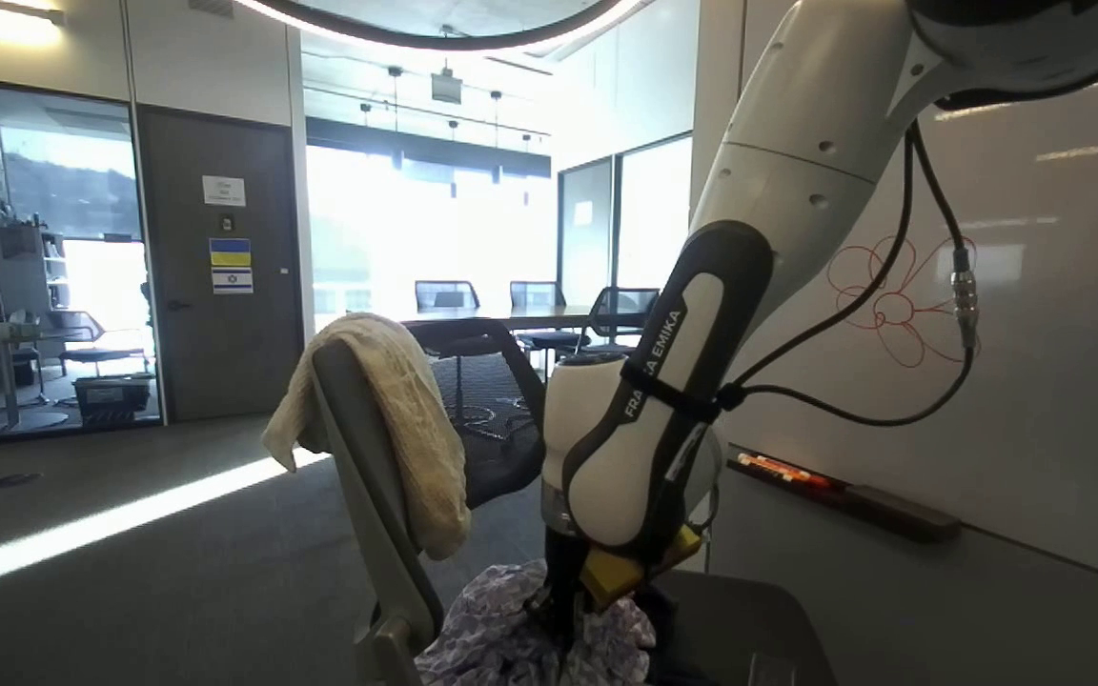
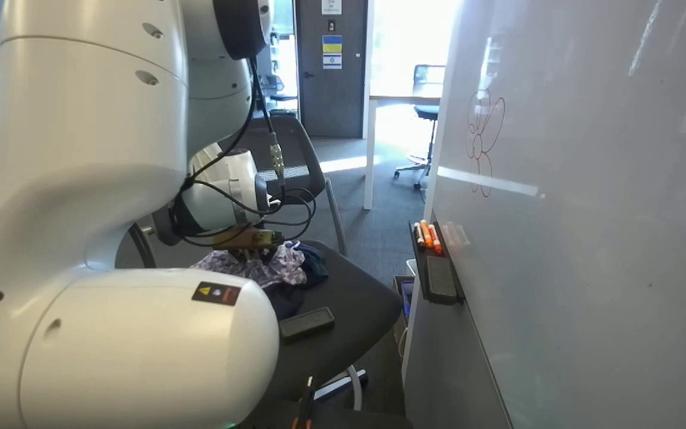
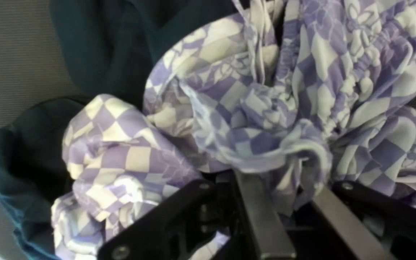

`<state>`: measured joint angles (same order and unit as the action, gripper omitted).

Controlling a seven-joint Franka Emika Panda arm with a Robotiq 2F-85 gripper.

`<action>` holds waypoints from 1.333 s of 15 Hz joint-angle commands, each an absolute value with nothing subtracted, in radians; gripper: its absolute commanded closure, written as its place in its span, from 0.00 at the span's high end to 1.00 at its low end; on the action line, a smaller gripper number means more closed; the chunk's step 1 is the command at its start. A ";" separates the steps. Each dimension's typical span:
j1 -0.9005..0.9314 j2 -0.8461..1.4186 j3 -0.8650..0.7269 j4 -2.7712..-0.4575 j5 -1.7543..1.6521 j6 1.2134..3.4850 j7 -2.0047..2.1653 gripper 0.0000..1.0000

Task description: Hang the towel and purple clothing on the backrest of the chair.

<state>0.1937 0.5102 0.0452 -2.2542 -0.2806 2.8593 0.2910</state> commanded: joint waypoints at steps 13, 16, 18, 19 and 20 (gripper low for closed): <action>0.265 -0.243 -0.092 -2.383 -0.648 2.641 0.629 0.08; 0.156 -0.301 0.064 -2.318 -0.617 2.590 0.612 0.08; 0.120 -0.296 0.140 -2.251 -0.617 2.551 0.598 0.08; 0.106 -0.285 0.173 -2.214 -0.626 2.538 0.592 0.10; 0.091 -0.265 0.209 -2.173 -0.647 2.516 0.598 0.10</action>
<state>0.1489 -0.2992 0.1068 -2.2894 -0.6197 2.5721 0.5962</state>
